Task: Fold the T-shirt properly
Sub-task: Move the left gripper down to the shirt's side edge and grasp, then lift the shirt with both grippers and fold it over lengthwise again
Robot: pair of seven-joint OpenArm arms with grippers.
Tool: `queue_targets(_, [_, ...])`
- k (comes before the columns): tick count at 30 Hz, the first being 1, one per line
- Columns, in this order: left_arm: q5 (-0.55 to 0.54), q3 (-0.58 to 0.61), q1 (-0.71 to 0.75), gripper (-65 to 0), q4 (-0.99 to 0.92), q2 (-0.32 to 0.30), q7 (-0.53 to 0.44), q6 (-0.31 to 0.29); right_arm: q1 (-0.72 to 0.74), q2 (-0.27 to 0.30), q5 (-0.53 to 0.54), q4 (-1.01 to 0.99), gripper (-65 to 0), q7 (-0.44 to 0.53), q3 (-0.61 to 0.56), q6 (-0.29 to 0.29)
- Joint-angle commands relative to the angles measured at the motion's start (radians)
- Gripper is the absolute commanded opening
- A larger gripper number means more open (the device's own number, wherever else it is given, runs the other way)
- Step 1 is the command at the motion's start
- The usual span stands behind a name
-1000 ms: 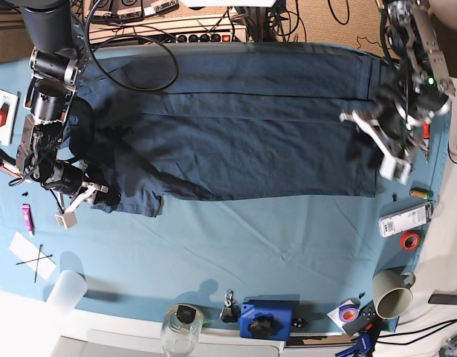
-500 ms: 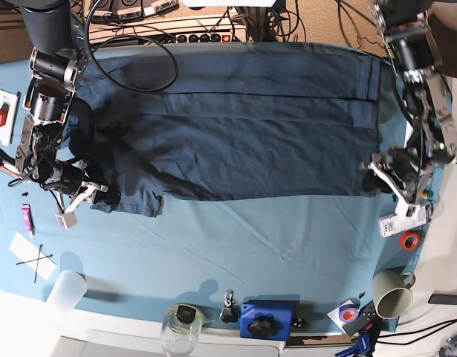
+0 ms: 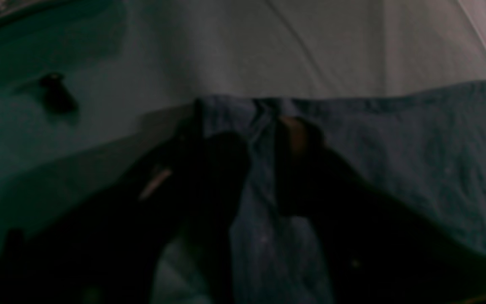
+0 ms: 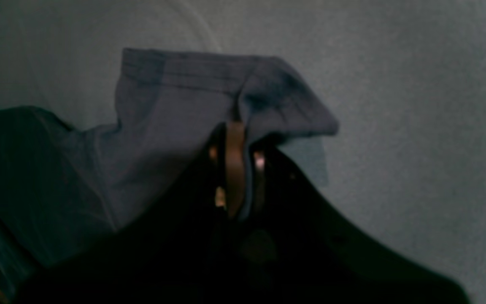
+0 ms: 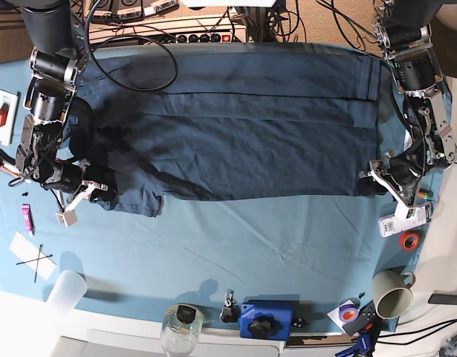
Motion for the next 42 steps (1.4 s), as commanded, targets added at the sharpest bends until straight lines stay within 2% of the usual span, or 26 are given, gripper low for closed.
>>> queue_targets(1, [0.03,0.004,0.003,-48.7,-0.006,-0.002,0.092,0.01,0.019,0.016,-0.005,0.01,-65.0,-0.018,0.002,-0.002])
queue_targets(4, [-0.045,0.004,0.004,-65.0,-0.006,-0.002,0.157,0.01,0.019,0.016,-0.004,0.013,-65.0,-0.017,0.002,-0.002])
queue_targets(8, [-0.127,0.004,0.003,-65.0,-0.006,-0.003,0.197,0.005,0.019,0.016,-0.004,0.064,-65.0,-0.008,0.002,-0.002])
queue_targets(17, [-0.217,-0.013,0.003,-65.0,0.055,-0.006,0.225,0.022,0.019,0.017,-0.005,0.242,-65.0,0.014,0.002,-0.002])
queue_targets(21, [-0.29,-0.06,0.004,-65.0,0.127,-0.005,0.304,0.022,0.016,0.017,0.009,0.288,-65.0,-0.016,0.002,-0.002])
queue_targets(25, [-0.393,-0.13,0.004,-65.0,0.187,-0.006,0.407,0.019,-0.016,0.016,0.067,0.349,-65.0,-0.054,0.002,-0.002])
queue_targets(29, [-0.43,-0.179,0.017,-65.0,0.199,-0.007,0.439,0.011,-0.084,0.016,0.072,0.458,-65.0,-0.066,0.01,-0.002])
queue_targets(35, [-0.52,-0.207,0.072,-65.0,0.209,-0.008,0.474,0.01,-0.196,0.016,0.125,0.64,-65.0,-0.115,0.113,-0.002])
queue_targets(42, [-0.545,-0.239,0.146,-65.0,0.318,-0.008,0.474,0.005,-0.302,0.016,0.241,0.718,-65.0,-0.187,0.266,-0.002])
